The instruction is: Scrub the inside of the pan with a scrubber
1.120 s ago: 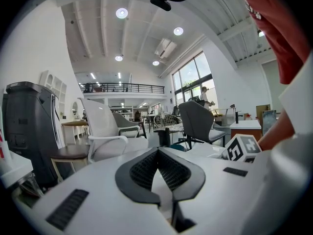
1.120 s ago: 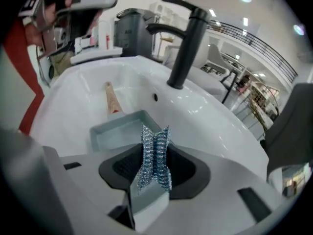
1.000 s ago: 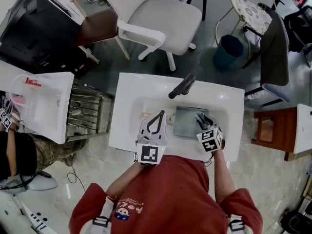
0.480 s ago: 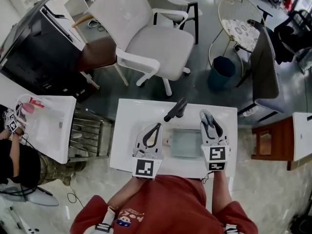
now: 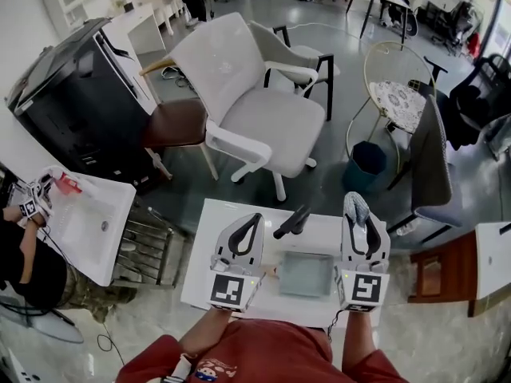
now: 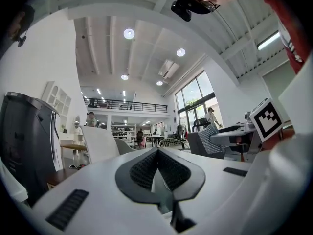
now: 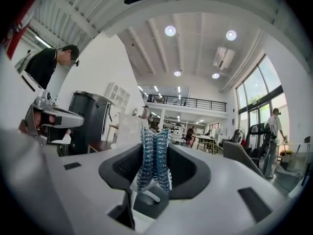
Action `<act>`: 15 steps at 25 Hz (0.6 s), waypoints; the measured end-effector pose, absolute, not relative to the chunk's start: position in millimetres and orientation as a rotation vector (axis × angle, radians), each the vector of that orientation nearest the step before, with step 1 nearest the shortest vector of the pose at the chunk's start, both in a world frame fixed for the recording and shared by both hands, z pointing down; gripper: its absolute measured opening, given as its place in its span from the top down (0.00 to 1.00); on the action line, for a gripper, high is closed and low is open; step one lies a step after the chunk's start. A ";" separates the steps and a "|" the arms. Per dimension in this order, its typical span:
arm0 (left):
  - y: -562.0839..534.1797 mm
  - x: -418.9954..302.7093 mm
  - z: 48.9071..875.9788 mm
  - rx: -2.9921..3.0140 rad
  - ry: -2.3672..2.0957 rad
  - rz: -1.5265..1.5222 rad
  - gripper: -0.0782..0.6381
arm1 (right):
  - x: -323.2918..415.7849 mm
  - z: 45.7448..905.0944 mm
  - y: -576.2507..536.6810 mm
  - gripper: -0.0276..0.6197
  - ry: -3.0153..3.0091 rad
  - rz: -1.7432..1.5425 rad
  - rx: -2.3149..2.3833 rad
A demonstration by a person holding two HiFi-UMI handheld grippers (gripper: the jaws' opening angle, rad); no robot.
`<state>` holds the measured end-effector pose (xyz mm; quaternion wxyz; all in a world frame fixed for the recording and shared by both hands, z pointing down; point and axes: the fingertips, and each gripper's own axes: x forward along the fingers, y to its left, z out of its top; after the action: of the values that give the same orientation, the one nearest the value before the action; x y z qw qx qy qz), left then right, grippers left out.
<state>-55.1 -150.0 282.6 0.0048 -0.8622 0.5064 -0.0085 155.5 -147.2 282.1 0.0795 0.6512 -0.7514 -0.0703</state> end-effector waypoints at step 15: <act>-154.5 -63.5 259.6 -2.619 1.612 0.023 0.87 | 158.4 253.8 -148.9 0.69 -2.251 -0.357 2.056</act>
<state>-63.5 -154.5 259.6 0.0333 -0.8511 0.5239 0.0076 158.4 -148.9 253.8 0.0361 0.6694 -0.7328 -0.1163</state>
